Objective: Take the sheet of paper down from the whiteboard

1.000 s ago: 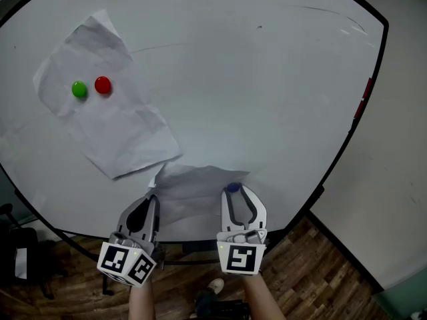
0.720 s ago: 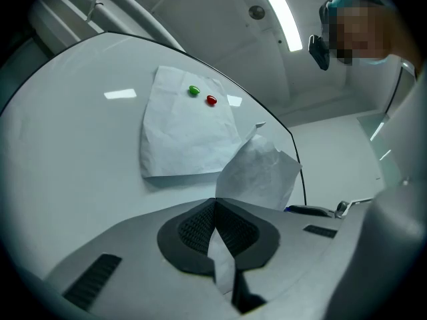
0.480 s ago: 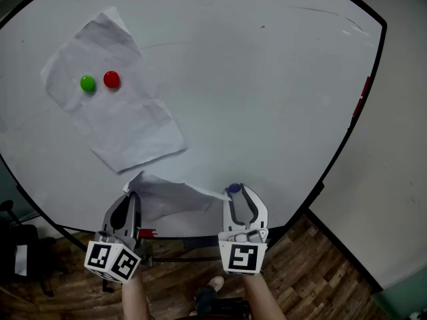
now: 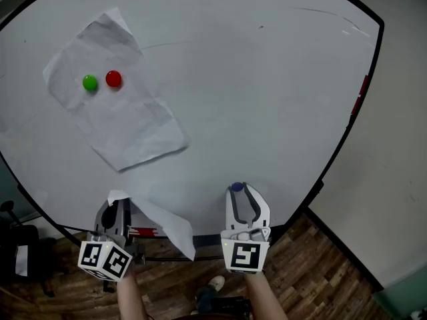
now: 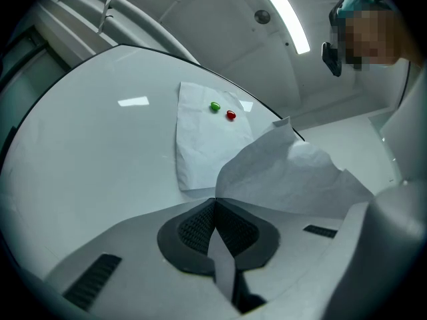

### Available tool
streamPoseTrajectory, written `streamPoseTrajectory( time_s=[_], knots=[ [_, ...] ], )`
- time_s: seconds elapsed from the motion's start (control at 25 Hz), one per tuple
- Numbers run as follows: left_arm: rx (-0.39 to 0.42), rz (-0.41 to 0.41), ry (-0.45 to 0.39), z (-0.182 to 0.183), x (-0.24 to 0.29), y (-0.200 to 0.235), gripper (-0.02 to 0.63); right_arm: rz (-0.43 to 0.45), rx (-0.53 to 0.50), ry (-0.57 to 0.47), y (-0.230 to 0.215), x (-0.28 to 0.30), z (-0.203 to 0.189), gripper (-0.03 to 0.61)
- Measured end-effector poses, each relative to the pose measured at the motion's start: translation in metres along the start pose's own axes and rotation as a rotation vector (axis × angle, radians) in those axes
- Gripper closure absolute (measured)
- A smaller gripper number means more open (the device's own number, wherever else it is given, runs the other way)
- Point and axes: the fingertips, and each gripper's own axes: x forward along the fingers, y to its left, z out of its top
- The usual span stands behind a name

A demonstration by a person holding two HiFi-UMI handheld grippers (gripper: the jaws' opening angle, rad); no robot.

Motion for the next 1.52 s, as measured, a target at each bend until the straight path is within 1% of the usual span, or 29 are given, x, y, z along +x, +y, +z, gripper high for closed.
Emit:
streamPoseTrajectory(
  time_s=[0.16, 0.44, 0.68, 1.16, 1.44, 1.52],
  knots=[
    [0.001, 0.001, 0.000, 0.000, 0.001, 0.002, 0.591, -0.002, 0.000, 0.023, -0.002, 0.001, -0.001, 0.442],
    [0.006, -0.003, 0.003, 0.000, 0.002, 0.001, 0.591, 0.001, 0.000, 0.008, 0.000, 0.001, -0.002, 0.442],
    [0.001, -0.001, 0.009, -0.002, 0.003, 0.003, 0.591, 0.007, -0.014, 0.025, 0.002, 0.001, -0.006, 0.442],
    [0.006, -0.009, 0.009, -0.003, 0.008, 0.000, 0.590, 0.010, 0.003, 0.008, 0.002, 0.004, -0.008, 0.442],
    [0.008, -0.007, 0.009, -0.003, 0.009, -0.001, 0.589, 0.018, 0.003, 0.041, 0.002, 0.003, -0.012, 0.442],
    [0.007, -0.008, 0.010, -0.004, 0.010, -0.001, 0.591, 0.016, 0.000, 0.033, 0.002, 0.003, -0.014, 0.442]
  ],
)
